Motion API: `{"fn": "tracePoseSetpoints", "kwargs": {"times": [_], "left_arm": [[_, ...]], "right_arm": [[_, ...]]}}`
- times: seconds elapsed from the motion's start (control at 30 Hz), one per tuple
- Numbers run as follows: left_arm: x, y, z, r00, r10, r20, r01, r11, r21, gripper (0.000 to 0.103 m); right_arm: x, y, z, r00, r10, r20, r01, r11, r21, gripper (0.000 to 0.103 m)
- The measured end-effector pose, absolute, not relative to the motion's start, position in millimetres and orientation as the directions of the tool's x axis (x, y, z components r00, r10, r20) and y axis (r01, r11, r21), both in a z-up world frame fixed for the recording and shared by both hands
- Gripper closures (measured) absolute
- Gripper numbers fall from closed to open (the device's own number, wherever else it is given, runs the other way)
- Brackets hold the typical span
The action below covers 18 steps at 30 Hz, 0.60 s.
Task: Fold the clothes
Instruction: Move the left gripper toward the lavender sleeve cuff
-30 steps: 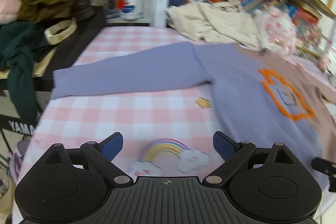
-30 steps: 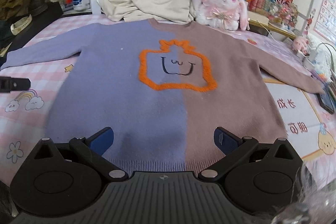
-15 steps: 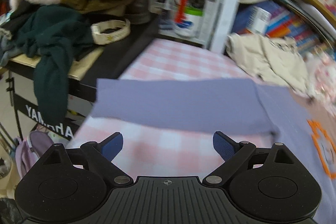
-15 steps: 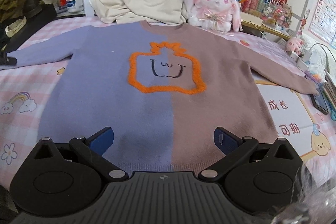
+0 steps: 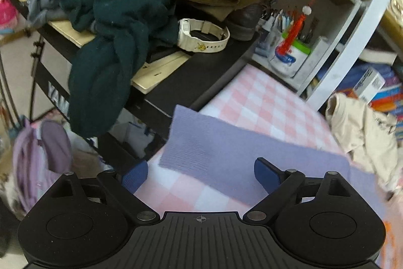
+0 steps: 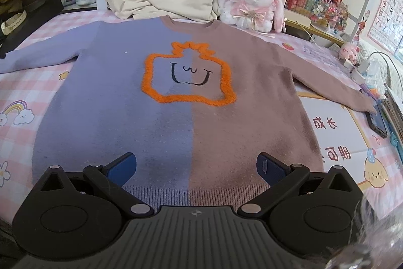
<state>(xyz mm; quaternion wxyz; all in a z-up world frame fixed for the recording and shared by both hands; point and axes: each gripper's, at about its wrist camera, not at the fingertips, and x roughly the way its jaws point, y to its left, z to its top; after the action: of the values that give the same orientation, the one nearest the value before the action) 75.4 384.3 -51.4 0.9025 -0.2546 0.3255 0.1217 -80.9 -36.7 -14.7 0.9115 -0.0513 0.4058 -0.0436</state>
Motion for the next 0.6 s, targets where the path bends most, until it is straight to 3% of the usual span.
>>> {"fn": "tracePoseSetpoints", "kwargs": {"times": [0.2, 0.47, 0.6], "left_arm": [[83, 382, -54, 0.79, -0.068, -0.609, -0.332, 0.788, -0.519, 0.011], [83, 391, -49, 0.786, 0.09, -0.612, -0.403, 0.825, -0.396, 0.013], [92, 399, -62, 0.757, 0.047, -0.652, -0.403, 0.819, -0.408, 0.014]], "right_arm": [[-78, -39, -15, 0.662, -0.118, -0.74, 0.036, 0.991, -0.126, 0.0], [-78, -44, -16, 0.658, -0.126, -0.743, 0.05, 0.991, -0.124, 0.0], [-78, -48, -16, 0.651, -0.133, -0.747, 0.069, 0.991, -0.116, 0.0]]}}
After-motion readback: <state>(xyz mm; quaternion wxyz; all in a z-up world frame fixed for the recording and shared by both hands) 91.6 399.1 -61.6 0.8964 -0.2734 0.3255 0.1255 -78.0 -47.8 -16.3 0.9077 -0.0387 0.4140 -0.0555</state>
